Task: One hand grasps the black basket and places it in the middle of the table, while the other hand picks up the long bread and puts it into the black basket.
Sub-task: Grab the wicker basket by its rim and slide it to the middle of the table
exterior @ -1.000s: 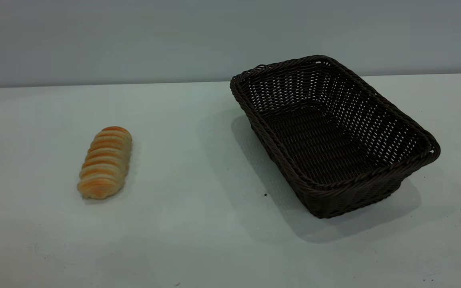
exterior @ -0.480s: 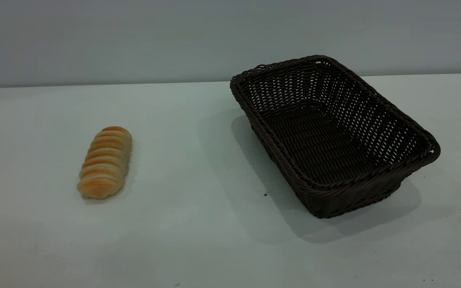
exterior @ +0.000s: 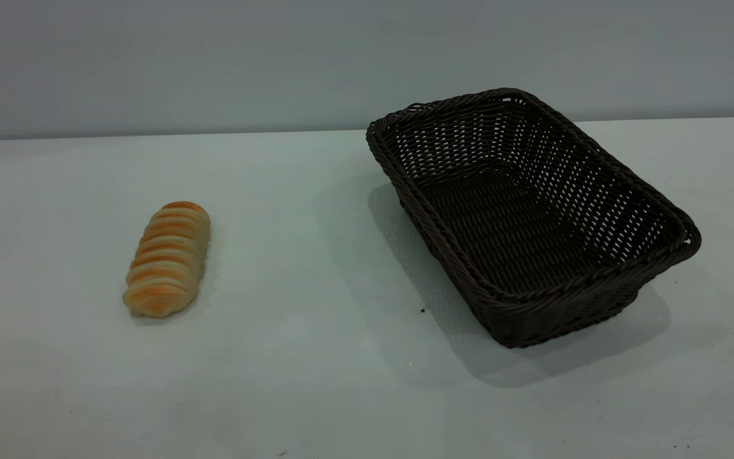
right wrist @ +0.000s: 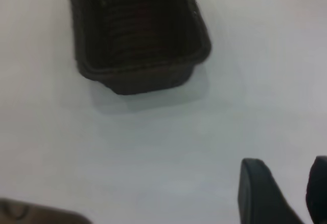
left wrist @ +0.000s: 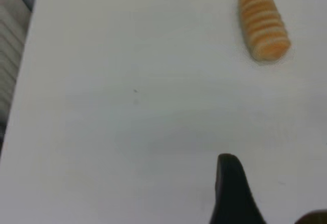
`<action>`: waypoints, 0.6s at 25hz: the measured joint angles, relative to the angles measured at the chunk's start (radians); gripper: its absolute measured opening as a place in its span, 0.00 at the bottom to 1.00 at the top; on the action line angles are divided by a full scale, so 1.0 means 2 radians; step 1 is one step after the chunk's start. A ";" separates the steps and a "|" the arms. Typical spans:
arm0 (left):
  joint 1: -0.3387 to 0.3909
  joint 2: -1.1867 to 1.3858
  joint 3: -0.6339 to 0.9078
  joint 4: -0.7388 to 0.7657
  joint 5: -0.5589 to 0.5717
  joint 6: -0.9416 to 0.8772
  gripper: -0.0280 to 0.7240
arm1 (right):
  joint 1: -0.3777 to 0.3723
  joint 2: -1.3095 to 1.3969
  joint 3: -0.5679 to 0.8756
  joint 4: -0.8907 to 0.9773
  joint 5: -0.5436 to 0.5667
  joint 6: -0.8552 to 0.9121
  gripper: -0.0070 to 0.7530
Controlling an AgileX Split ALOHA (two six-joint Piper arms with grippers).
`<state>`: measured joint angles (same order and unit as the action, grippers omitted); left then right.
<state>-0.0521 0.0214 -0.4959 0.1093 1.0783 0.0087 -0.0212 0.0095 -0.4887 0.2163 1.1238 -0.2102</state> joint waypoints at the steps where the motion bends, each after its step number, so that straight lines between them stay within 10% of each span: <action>1: 0.000 0.016 0.000 0.004 -0.002 -0.004 0.68 | 0.000 0.016 -0.003 0.010 -0.002 -0.007 0.36; 15: 0.000 0.267 -0.094 -0.046 -0.073 -0.025 0.68 | 0.000 0.347 -0.006 0.172 -0.092 -0.067 0.70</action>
<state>-0.0521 0.5548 -0.6839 0.0168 0.9325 -0.0423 -0.0212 0.7030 -0.5004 0.5604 0.9405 -0.3449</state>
